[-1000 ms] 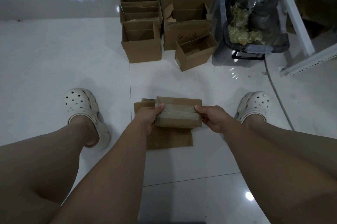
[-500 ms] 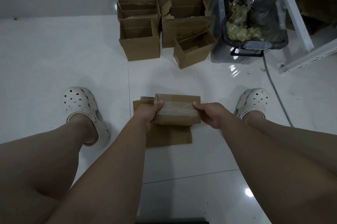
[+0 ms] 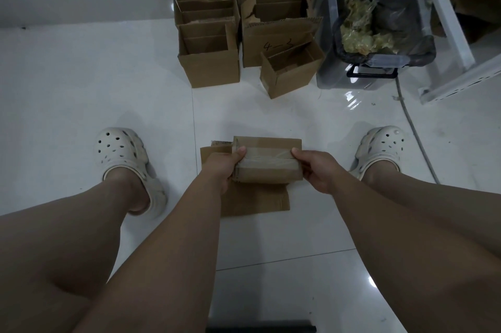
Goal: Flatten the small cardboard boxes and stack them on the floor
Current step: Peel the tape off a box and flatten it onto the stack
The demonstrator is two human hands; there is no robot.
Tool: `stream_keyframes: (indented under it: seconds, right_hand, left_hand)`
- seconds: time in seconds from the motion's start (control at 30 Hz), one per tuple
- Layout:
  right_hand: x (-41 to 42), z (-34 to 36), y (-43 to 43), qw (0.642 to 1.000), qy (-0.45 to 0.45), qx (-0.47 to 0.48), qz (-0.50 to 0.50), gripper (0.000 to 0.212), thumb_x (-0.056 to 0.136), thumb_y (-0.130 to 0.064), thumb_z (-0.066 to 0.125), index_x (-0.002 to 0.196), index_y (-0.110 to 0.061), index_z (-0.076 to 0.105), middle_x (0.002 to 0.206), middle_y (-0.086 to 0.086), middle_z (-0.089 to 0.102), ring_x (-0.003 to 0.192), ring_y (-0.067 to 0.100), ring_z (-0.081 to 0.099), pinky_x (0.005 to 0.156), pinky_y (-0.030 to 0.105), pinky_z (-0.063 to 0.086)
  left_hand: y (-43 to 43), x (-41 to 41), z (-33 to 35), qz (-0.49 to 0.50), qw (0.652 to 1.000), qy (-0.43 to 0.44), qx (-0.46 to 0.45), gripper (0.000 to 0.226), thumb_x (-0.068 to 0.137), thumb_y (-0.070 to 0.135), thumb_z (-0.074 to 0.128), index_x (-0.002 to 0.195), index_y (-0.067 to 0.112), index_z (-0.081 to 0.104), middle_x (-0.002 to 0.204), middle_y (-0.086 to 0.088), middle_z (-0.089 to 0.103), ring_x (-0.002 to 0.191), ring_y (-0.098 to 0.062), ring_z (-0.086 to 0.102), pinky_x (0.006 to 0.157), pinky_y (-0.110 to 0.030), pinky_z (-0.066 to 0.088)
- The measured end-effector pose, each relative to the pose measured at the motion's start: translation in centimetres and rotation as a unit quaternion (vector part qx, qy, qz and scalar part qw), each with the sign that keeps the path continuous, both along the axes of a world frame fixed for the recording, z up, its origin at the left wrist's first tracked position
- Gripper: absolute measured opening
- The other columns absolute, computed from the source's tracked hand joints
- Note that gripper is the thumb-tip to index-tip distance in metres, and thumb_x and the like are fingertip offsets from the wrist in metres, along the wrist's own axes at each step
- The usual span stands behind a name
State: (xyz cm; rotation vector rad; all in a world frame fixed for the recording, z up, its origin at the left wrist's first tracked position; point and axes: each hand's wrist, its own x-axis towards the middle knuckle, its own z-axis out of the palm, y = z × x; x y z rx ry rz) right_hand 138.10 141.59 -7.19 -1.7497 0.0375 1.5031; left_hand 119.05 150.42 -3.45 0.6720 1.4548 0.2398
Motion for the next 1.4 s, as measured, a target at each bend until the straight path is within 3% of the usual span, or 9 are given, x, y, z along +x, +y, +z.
stream_keyframes:
  seconds: [0.2, 0.43, 0.67, 0.77, 0.87, 0.97, 1.1, 1.23, 1.4]
  right_hand:
    - [-0.1, 0.8, -0.2, 0.998, 0.053, -0.041, 0.005, 0.022, 0.083, -0.026, 0.073, 0.096, -0.010, 0.066, 0.093, 0.006, 0.064, 0.087, 0.018, 0.055, 0.076, 0.027, 0.046]
    - [0.2, 0.2, -2.0, 0.988, 0.124, -0.019, -0.095, 0.018, 0.087, -0.025, 0.068, 0.093, -0.008, 0.069, 0.082, 0.008, 0.071, 0.077, 0.018, 0.062, 0.067, 0.026, 0.054]
    - [-0.2, -0.3, -1.4, 0.991, 0.072, -0.058, -0.094, 0.013, 0.094, -0.006, 0.055, 0.096, -0.006, 0.068, 0.081, 0.007, 0.067, 0.067, 0.014, 0.059, 0.050, 0.022, 0.050]
    - [-0.2, -0.4, -0.9, 0.991, 0.053, -0.077, -0.091, 0.012, 0.092, -0.006, 0.057, 0.090, -0.008, 0.069, 0.080, 0.006, 0.067, 0.068, 0.015, 0.057, 0.056, 0.022, 0.047]
    - [-0.2, -0.6, -0.8, 0.995, 0.013, -0.084, -0.057, 0.019, 0.093, -0.005, 0.051, 0.088, -0.010, 0.069, 0.077, 0.005, 0.062, 0.064, 0.014, 0.049, 0.058, 0.023, 0.040]
    - [-0.8, -0.7, -0.4, 0.994, -0.043, -0.098, -0.023, 0.027, 0.091, -0.003, 0.048, 0.072, -0.012, 0.065, 0.061, 0.001, 0.053, 0.057, 0.013, 0.040, 0.054, 0.023, 0.037]
    - [-1.5, -0.9, 0.6, 0.987, -0.125, -0.087, 0.057, 0.031, 0.093, 0.002, 0.039, 0.071, -0.009, 0.057, 0.072, 0.006, 0.051, 0.067, 0.017, 0.045, 0.061, 0.028, 0.039]
    - [-2.4, -0.7, 1.2, 0.967, -0.204, -0.068, 0.136, 0.021, 0.097, -0.008, 0.037, 0.101, -0.007, 0.058, 0.098, 0.010, 0.062, 0.092, 0.026, 0.060, 0.085, 0.038, 0.052]
    - [-2.6, -0.9, 0.8, 0.959, -0.229, -0.060, 0.153, 0.020, 0.098, -0.011, 0.034, 0.099, -0.007, 0.054, 0.094, 0.008, 0.058, 0.088, 0.024, 0.057, 0.072, 0.032, 0.046]
  left_hand:
    - [0.0, 0.0, -0.4, 0.013, 1.000, -0.021, -0.012, 0.026, 0.089, 0.023, 0.065, 0.098, -0.001, 0.062, 0.080, 0.004, 0.060, 0.072, -0.001, 0.056, 0.043, -0.016, 0.048]
    - [0.0, -0.4, -0.8, 0.014, 0.999, -0.032, -0.020, 0.017, 0.087, 0.024, 0.067, 0.080, 0.009, 0.063, 0.077, 0.000, 0.064, 0.066, -0.009, 0.060, 0.046, -0.015, 0.049]
    - [0.1, -0.3, -1.4, -0.017, 1.000, -0.008, -0.010, 0.024, 0.086, 0.032, 0.068, 0.088, 0.008, 0.065, 0.087, -0.002, 0.066, 0.076, -0.013, 0.060, 0.056, -0.018, 0.046]
    - [-0.1, -0.2, -1.1, -0.053, 0.998, 0.021, 0.008, 0.034, 0.087, 0.035, 0.065, 0.103, 0.005, 0.066, 0.086, 0.000, 0.063, 0.073, -0.011, 0.057, 0.054, -0.018, 0.043]
    - [-0.3, 0.2, -1.2, -0.075, 0.994, 0.056, 0.052, 0.054, 0.088, 0.036, 0.064, 0.132, 0.007, 0.050, 0.119, -0.007, 0.059, 0.101, -0.021, 0.057, 0.075, -0.026, 0.050]
    - [-0.7, 1.3, -1.0, -0.157, 0.937, 0.243, 0.198, 0.071, 0.088, 0.030, 0.064, 0.147, 0.023, 0.025, 0.140, -0.012, 0.037, 0.124, -0.028, 0.041, 0.095, -0.035, 0.041]
    - [-4.1, 3.4, -1.2, -0.343, 0.761, 0.318, 0.450, 0.057, 0.088, 0.021, 0.058, 0.141, 0.028, 0.037, 0.149, -0.010, 0.029, 0.134, -0.031, 0.026, 0.110, -0.041, 0.025]
    - [-7.1, 3.3, -3.2, -0.406, 0.753, 0.320, 0.408, 0.074, 0.087, 0.064, 0.041, 0.149, 0.039, 0.010, 0.158, -0.008, -0.007, 0.143, -0.035, -0.014, 0.108, -0.047, -0.020]
    - [-6.8, 3.4, -4.0, -0.426, 0.749, 0.328, 0.388, 0.077, 0.084, 0.070, 0.038, 0.145, 0.050, -0.002, 0.157, -0.005, -0.018, 0.141, -0.033, -0.023, 0.109, -0.052, -0.018]
